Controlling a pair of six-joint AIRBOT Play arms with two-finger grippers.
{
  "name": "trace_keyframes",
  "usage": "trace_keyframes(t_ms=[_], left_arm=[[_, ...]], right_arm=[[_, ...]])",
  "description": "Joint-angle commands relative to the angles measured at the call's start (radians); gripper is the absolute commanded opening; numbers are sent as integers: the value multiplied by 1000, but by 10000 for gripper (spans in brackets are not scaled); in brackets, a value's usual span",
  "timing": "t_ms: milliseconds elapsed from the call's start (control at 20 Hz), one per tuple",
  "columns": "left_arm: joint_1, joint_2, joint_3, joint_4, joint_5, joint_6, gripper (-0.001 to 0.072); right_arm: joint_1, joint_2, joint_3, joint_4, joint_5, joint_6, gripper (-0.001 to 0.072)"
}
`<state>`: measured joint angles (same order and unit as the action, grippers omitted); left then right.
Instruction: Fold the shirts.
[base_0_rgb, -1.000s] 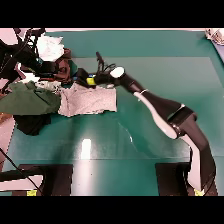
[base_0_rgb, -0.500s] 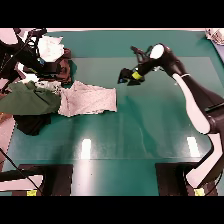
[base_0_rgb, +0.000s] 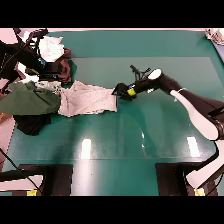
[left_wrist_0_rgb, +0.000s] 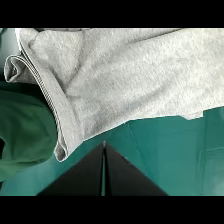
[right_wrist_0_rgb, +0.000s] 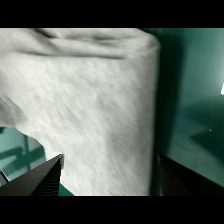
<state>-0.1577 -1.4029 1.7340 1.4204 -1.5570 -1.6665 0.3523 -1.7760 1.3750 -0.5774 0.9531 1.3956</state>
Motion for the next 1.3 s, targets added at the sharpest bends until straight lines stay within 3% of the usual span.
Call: trace_keyframes(t_ms=[0, 50, 100, 150, 200, 300, 450, 600, 1050, 1250], left_arm=[[0, 1, 0, -6, -6, -2, 27], [0, 1, 0, -7, -5, -2, 27], [0, 1, 0, -8, -7, -2, 27], [0, 1, 0, -8, -8, -2, 27], [0, 1, 0, -8, -8, -2, 27], [0, 1, 0, -18, -10, -3, 27], [0, 1, 0, -42, -14, -5, 27], [0, 1, 0, -92, -14, -5, 27], [-1, 1, 0, -370, -16, -9, 27], [-1, 1, 0, -411, -4, -9, 27]], right_arm=[[117, -26, -39, 131, -233, -64, 592], [150, -48, -10, 139, -269, -62, 531], [174, -64, 27, 140, -280, -63, 343], [188, -69, 68, 129, -280, -64, 44], [190, -64, 111, 105, -275, -62, 13], [160, -15, 193, -40, -216, 3, 10], [45, 108, 315, -480, 38, 264, 9], [-113, 221, 399, -703, 287, 307, 9], [-835, 271, 438, -733, 446, 331, 9], [-1118, 231, 437, -734, 489, 332, 9]])
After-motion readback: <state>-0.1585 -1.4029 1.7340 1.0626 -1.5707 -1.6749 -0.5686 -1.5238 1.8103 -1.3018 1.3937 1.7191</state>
